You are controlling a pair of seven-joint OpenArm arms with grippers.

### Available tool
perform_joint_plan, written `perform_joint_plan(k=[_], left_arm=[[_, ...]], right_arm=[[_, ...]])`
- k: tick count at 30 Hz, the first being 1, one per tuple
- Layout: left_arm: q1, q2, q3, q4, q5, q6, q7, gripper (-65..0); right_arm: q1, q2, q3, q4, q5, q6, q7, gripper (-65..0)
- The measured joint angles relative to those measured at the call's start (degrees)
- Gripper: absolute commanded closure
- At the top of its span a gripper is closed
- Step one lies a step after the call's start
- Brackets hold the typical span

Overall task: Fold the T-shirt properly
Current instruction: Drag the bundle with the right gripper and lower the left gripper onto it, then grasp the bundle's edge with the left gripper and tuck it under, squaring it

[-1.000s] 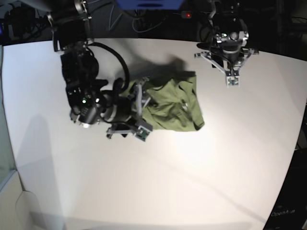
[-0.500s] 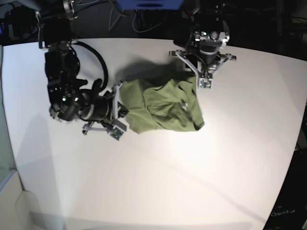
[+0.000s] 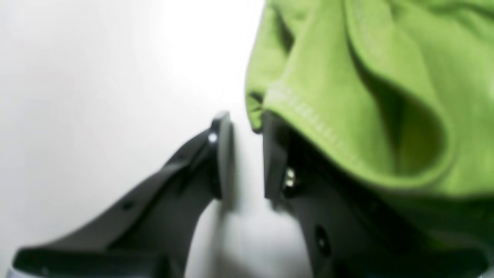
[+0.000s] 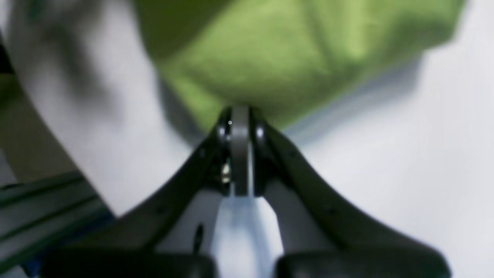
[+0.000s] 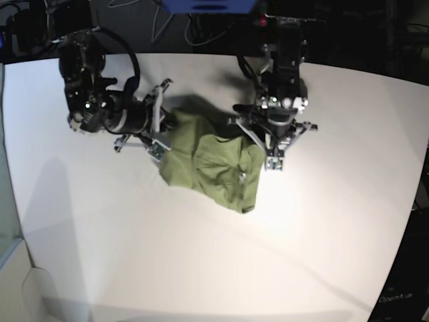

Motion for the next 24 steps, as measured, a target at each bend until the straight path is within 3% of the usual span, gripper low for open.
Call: perform_joint_plan(k=[6,9,16,21,24], left_arm=[[-7.54,-0.02,0.02,-6.82,-0.28,-0.11,-3.17,-14.1],[-9.27,-0.17,0.0,-6.62,-5.68,-0.02,-5.38,-14.1],[-8.35,-1.03,0.02,7.69,-16.79,-0.11,-3.91,-14.1],[-1.77,-4.59,-0.39,13.7,-16.61,0.2,4.98,-14.1],[1.75,-5.29,-0.31,13.46,-17.38,-0.09,5.31,-14.1]], right_arm=[[-1.84,-4.28,-7.39,-0.33,0.72,0.2,0.94,0.0],[-1.44,-5.25,-9.29,-2.75,0.61,0.22,1.38,0.0],[-1.62,-3.61,-9.68,-6.36,0.72,0.17,3.5,0.0],[-1.29,-1.05,-9.03,-6.29,1.66,0.2,4.42,0.0],[-0.94,0.96,-8.98,-6.27,1.38,0.17,6.47,0.0]])
